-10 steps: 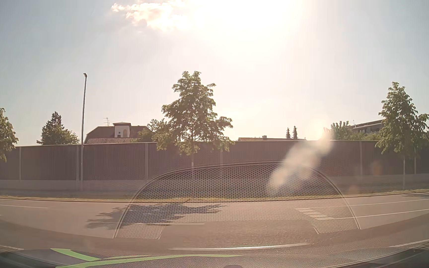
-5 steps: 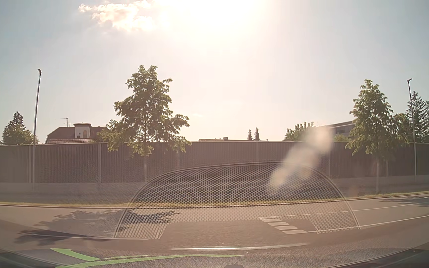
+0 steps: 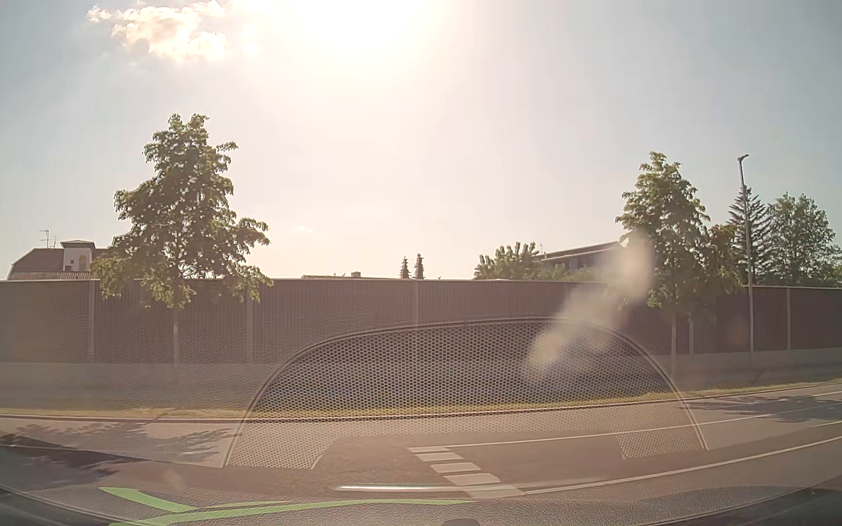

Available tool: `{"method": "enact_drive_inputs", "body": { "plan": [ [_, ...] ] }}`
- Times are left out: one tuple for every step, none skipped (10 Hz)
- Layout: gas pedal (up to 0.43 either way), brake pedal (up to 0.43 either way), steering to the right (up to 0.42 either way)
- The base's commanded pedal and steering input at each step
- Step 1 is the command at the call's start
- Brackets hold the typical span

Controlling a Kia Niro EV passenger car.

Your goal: Follow the waypoints while adhering to traffic rules and regulations

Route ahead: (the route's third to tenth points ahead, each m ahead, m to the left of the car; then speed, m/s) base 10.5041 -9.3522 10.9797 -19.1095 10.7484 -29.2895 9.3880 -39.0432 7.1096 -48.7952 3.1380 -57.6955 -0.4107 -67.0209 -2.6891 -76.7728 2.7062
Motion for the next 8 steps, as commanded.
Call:
{"method": "enact_drive_inputs", "body": {
  "plan": [
    [0.079, 0.0, 0.557],
    [0.079, 0.0, 0.575],
    [0.079, 0.0, 0.582],
    [0.079, 0.0, 0.583],
    [0.079, 0.0, 0.584],
    [0.079, 0.0, 0.583],
    [0.079, 0.0, 0.583],
    [0.079, 0.0, 0.583]
  ]
}}
